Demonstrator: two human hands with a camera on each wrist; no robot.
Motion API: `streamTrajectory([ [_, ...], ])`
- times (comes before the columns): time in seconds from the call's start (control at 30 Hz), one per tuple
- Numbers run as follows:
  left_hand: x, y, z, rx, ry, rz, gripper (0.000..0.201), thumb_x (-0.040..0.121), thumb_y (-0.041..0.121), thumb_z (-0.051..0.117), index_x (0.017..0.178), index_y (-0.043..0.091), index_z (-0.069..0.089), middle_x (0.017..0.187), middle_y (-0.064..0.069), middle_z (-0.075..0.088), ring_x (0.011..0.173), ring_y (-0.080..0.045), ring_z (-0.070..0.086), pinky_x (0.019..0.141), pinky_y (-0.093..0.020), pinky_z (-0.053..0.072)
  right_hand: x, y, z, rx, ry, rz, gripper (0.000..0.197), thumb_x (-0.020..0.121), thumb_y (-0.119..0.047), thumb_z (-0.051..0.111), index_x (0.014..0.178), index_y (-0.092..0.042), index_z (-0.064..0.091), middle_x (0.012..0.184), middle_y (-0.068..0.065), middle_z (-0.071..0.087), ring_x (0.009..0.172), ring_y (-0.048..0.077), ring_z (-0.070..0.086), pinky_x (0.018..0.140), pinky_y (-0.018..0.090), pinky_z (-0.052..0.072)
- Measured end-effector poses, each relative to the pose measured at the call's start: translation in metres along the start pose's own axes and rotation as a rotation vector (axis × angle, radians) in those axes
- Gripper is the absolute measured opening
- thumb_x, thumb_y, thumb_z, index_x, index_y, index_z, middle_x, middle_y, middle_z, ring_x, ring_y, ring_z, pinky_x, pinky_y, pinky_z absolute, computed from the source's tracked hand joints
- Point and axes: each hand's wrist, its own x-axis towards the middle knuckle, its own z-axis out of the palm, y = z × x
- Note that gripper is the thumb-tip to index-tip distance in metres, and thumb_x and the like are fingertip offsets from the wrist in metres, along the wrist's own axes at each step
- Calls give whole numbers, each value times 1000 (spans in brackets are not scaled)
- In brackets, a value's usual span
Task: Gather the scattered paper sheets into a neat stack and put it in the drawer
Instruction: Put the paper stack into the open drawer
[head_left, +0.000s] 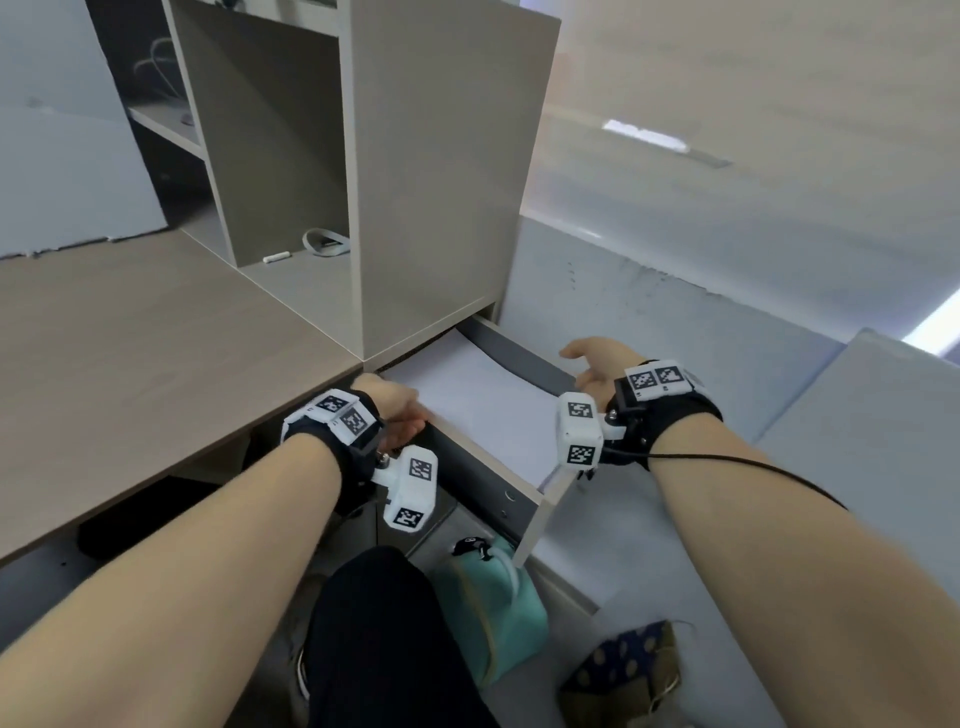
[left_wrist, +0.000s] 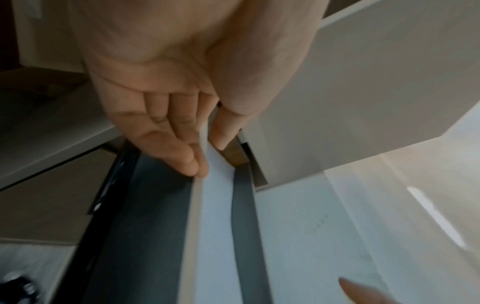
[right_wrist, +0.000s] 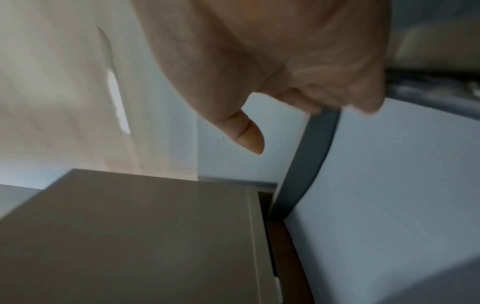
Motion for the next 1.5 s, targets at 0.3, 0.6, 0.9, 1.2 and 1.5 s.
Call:
streamTrajectory([
  [0.3,-71,88,-48,42,396,561,31,84,29,73,96,1,68,88,-14,74,70,-24,70,70,-37,62,-19,16,-41,-227,192,-19,26,96,-26,53,109,-4,46,99,14,52,105,35,57,100,43,45],
  [0.6,-68,110,-52,367,411,815,25,95,33,64,89,10,59,99,-11,65,105,-36,64,88,-35,48,-12,23,-14,113,38,24,54,80,-42,65,119,-8,46,82,9,43,48,23,52,64,32,47],
  [0.9,-58,112,-74,192,28,843,26,98,14,64,123,10,63,109,-2,72,95,-18,72,77,-30,61,16,5,37,391,-137,0,39,85,-35,64,110,-9,49,104,14,61,105,32,64,96,53,51],
  [1.2,-46,115,-82,108,-77,822,24,95,9,67,119,13,64,107,-4,74,89,-14,74,71,-24,61,48,-19,109,566,-227,-81,65,87,-37,61,146,-22,38,148,13,42,133,31,42,102,54,44],
  [1.5,-37,117,-86,94,-129,804,26,93,9,70,119,12,64,111,-7,75,97,-21,75,81,-34,62,65,-33,144,643,-305,-92,71,89,-42,59,152,-26,31,157,9,33,142,26,35,99,53,42],
])
